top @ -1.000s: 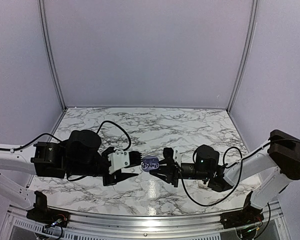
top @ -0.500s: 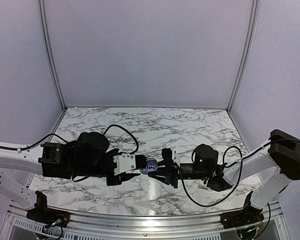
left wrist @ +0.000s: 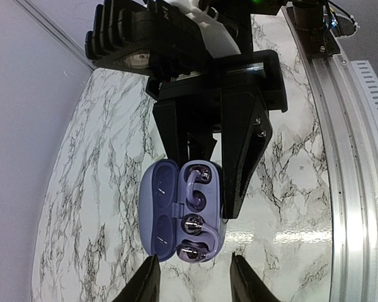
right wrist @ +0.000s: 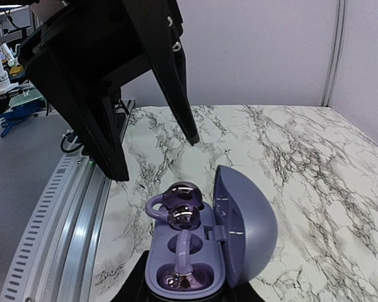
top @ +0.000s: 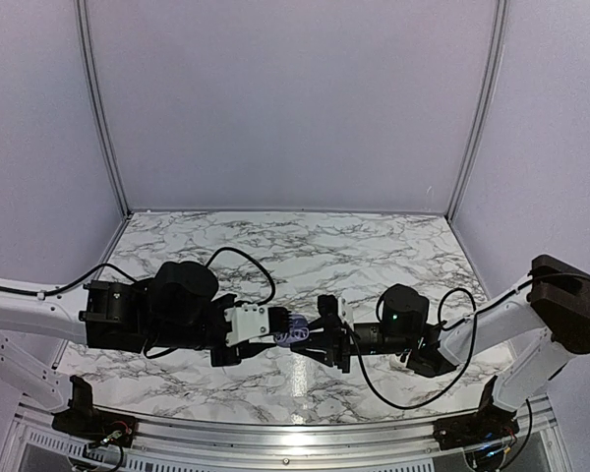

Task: Insert the wireless bluetooth earbuds into the charging case
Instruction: Adjust the left earbud in the left side groove of the charging case.

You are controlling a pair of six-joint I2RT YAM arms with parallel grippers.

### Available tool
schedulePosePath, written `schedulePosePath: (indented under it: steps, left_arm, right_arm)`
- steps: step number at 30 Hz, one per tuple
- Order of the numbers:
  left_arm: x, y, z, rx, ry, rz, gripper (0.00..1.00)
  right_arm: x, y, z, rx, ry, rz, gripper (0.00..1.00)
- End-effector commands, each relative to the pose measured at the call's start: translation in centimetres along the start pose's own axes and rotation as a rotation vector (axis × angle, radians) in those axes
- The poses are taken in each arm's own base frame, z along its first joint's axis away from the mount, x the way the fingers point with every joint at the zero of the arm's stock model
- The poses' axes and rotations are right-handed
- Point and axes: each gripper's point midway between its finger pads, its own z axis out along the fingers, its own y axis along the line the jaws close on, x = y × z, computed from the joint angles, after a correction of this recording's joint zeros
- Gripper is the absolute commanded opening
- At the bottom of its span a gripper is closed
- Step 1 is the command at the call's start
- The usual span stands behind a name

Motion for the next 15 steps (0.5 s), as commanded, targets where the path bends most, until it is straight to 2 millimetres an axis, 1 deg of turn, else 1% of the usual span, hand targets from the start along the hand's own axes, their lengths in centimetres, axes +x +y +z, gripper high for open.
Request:
schedulePosePath:
  steps: [1, 15]
  left_arm:
    - [-0.98, -0.03, 0.23, 0.010, -0.030, -0.009, 0.39]
    - [-0.23, -0.65, 0.98, 0.047, -0.007, -0.023, 0.35]
  right_arm:
    - [-2.82, 0.47, 0.21, -0.024, -0.075, -0.030, 0.00]
    - [-3.18, 0.59, 0.08, -0.028, -0.086, -0.034, 0.00]
